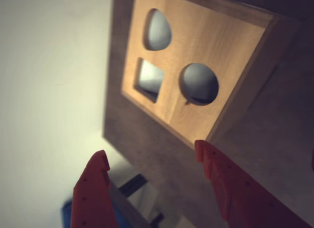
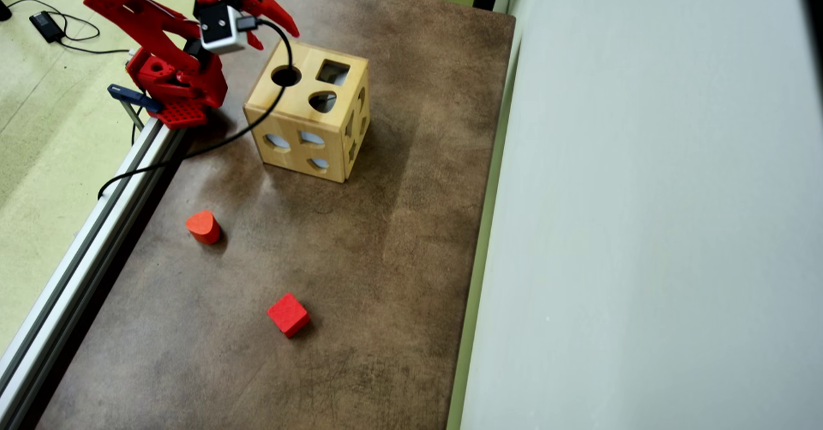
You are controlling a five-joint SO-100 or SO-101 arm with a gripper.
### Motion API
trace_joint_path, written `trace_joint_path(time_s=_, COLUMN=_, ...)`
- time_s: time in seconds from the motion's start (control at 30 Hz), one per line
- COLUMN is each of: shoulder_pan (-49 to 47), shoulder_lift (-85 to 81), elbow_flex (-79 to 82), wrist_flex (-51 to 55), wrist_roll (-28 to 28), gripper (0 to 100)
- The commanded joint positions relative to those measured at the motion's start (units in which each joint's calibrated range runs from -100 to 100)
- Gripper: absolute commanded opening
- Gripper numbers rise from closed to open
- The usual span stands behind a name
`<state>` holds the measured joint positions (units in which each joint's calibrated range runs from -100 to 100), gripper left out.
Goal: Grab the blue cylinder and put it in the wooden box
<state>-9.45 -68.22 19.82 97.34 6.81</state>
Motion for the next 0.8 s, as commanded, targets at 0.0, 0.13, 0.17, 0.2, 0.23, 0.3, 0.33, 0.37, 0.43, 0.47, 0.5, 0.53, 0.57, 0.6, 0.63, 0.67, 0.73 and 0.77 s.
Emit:
trace_joint_path(time_s=0.0, shoulder_pan=0.2, shoulder_lift=-8.7, elbow_flex=0.1, wrist_flex=0.3, wrist_roll=-0.1, gripper=28)
trace_joint_path(time_s=0.13, shoulder_pan=0.2, shoulder_lift=-16.7, elbow_flex=1.6, wrist_flex=0.4, wrist_roll=-0.1, gripper=28)
trace_joint_path(time_s=0.17, shoulder_pan=0.2, shoulder_lift=-18.5, elbow_flex=1.6, wrist_flex=0.4, wrist_roll=-0.1, gripper=28)
trace_joint_path(time_s=0.2, shoulder_pan=0.2, shoulder_lift=-19.9, elbow_flex=1.6, wrist_flex=0.4, wrist_roll=-0.1, gripper=28)
trace_joint_path(time_s=0.23, shoulder_pan=0.2, shoulder_lift=-21.0, elbow_flex=1.7, wrist_flex=0.4, wrist_roll=-0.1, gripper=28)
trace_joint_path(time_s=0.3, shoulder_pan=0.2, shoulder_lift=-22.2, elbow_flex=1.7, wrist_flex=0.4, wrist_roll=-0.1, gripper=28)
trace_joint_path(time_s=0.33, shoulder_pan=0.2, shoulder_lift=-22.4, elbow_flex=1.7, wrist_flex=0.4, wrist_roll=-0.1, gripper=28)
trace_joint_path(time_s=0.37, shoulder_pan=0.2, shoulder_lift=-22.6, elbow_flex=1.7, wrist_flex=0.4, wrist_roll=-0.1, gripper=28)
trace_joint_path(time_s=0.43, shoulder_pan=0.2, shoulder_lift=-22.6, elbow_flex=1.7, wrist_flex=0.4, wrist_roll=-0.1, gripper=28)
trace_joint_path(time_s=0.47, shoulder_pan=0.2, shoulder_lift=-22.6, elbow_flex=1.7, wrist_flex=0.4, wrist_roll=-0.1, gripper=28)
trace_joint_path(time_s=0.5, shoulder_pan=0.2, shoulder_lift=-22.6, elbow_flex=1.7, wrist_flex=0.4, wrist_roll=-0.1, gripper=28)
trace_joint_path(time_s=0.53, shoulder_pan=0.5, shoulder_lift=-22.6, elbow_flex=1.7, wrist_flex=0.4, wrist_roll=-0.1, gripper=28)
trace_joint_path(time_s=0.57, shoulder_pan=1.1, shoulder_lift=-22.6, elbow_flex=1.7, wrist_flex=0.4, wrist_roll=-0.1, gripper=28)
trace_joint_path(time_s=0.6, shoulder_pan=2.2, shoulder_lift=-22.7, elbow_flex=1.7, wrist_flex=0.4, wrist_roll=-0.1, gripper=28)
trace_joint_path(time_s=0.63, shoulder_pan=3.9, shoulder_lift=-22.7, elbow_flex=1.7, wrist_flex=0.4, wrist_roll=-0.1, gripper=28)
trace_joint_path(time_s=0.67, shoulder_pan=5.4, shoulder_lift=-22.8, elbow_flex=1.7, wrist_flex=0.4, wrist_roll=-0.1, gripper=28)
trace_joint_path(time_s=0.73, shoulder_pan=8.2, shoulder_lift=-22.8, elbow_flex=1.6, wrist_flex=0.4, wrist_roll=0.0, gripper=28)
trace_joint_path(time_s=0.77, shoulder_pan=9.1, shoulder_lift=-22.8, elbow_flex=1.6, wrist_flex=0.4, wrist_roll=0.0, gripper=28)
